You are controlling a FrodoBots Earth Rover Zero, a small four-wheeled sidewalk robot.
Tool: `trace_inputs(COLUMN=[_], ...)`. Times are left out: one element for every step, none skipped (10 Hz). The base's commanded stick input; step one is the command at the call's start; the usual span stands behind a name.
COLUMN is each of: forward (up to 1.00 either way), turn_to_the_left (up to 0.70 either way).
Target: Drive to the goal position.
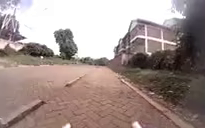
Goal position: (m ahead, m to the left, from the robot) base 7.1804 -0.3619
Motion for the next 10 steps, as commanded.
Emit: trace_inputs(forward=[0.50, 0.50, 0.50, 0.50, 0.50, 0.50, 0.50, 0.50, 0.50, 0.50], turn_to_the_left=[0.00, 0.00, 0.00, 0.00, 0.00, 0.00, 0.00, 0.00, 0.00, 0.00])
